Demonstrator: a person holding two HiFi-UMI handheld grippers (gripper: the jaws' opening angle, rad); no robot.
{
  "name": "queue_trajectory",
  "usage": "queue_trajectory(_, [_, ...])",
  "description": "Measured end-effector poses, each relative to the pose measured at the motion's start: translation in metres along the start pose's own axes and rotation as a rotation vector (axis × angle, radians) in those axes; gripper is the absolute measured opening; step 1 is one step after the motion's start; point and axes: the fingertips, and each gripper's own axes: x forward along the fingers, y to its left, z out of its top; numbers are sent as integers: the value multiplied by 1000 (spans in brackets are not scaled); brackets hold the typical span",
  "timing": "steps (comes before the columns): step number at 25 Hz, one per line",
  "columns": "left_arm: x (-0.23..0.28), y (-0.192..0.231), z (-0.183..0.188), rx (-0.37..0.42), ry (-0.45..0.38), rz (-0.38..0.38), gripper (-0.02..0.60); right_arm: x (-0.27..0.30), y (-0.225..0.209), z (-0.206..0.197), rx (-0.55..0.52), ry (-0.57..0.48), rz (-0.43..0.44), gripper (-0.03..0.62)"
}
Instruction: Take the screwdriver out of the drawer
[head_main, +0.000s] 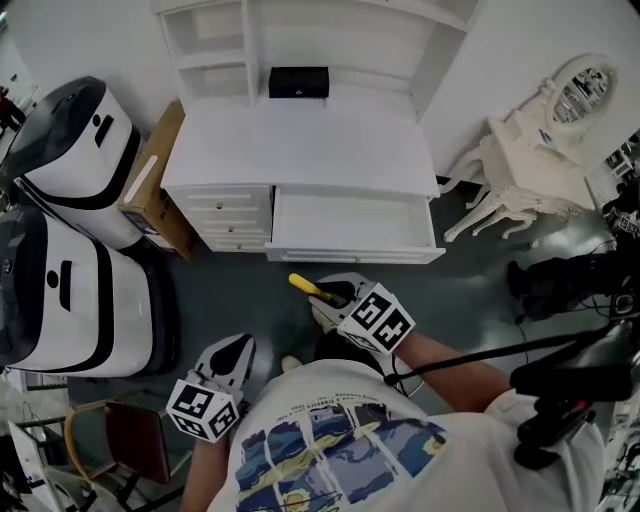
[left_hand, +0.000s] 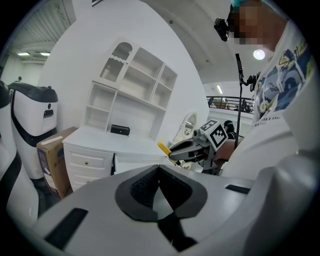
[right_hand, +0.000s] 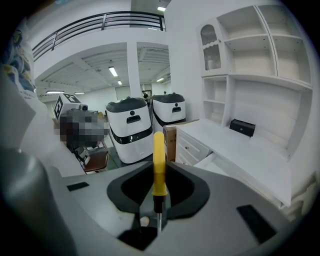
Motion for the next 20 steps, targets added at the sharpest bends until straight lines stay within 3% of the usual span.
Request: queue_trajectory(20, [20,-2,11,18,36,-45,14,-5,-17,-3,31,-2,-18,92])
